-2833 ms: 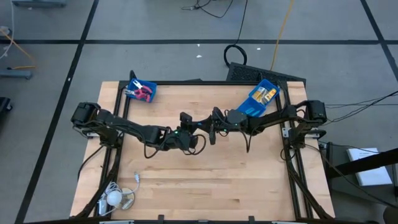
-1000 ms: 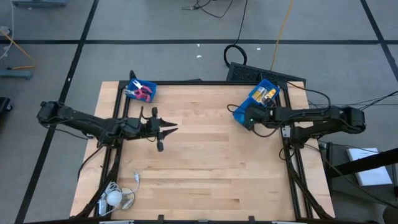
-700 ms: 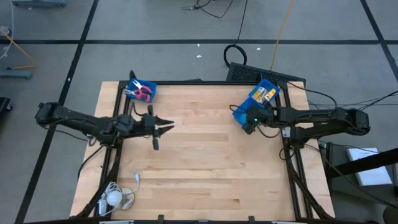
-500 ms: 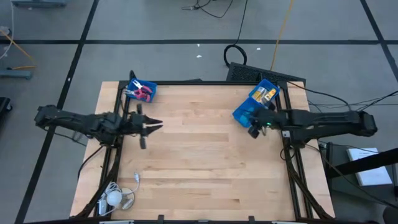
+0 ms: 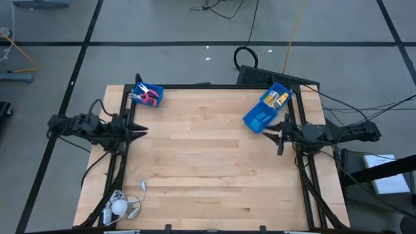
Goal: Pick & Place School Supplies
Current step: Return to Home Position
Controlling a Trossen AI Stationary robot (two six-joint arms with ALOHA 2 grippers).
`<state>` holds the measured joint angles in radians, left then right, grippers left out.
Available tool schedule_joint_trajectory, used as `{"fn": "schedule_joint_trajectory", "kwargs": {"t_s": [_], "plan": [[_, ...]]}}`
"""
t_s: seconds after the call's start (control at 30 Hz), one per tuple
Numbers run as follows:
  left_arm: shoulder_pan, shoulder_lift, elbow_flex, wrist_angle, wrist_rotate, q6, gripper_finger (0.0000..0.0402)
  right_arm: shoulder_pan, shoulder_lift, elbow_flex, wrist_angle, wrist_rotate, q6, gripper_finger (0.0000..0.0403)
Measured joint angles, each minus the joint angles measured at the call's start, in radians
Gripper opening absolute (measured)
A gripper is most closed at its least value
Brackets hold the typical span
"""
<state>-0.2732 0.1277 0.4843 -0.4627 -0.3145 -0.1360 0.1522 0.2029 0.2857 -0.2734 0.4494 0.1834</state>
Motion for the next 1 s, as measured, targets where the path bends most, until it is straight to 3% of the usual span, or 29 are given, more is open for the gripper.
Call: {"fn": "schedule_joint_trajectory", "kwargs": {"t_s": [0.3,0.6,0.9,1.0], "plan": [[-0.018,-0.123,-0.097,-0.017,-0.004,-0.005,0.0077,0.100,-0.201,-0.066,0.026,-0.009,-0.090,0.0121],[-0.022,-0.121,-0.187,0.029,0.022,-0.046,0.0077,0.165,-0.200,-0.182,0.243,-0.019,-0.101,0.0117],[-0.037,-0.122,-0.297,0.126,0.088,-0.027,0.0077,0.178,-0.200,-0.268,0.384,-0.294,-0.279,0.0120],[-0.045,-0.122,-0.314,0.130,0.089,-0.025,0.0077,0.177,-0.199,-0.268,0.347,-0.297,-0.248,0.0118]]}}
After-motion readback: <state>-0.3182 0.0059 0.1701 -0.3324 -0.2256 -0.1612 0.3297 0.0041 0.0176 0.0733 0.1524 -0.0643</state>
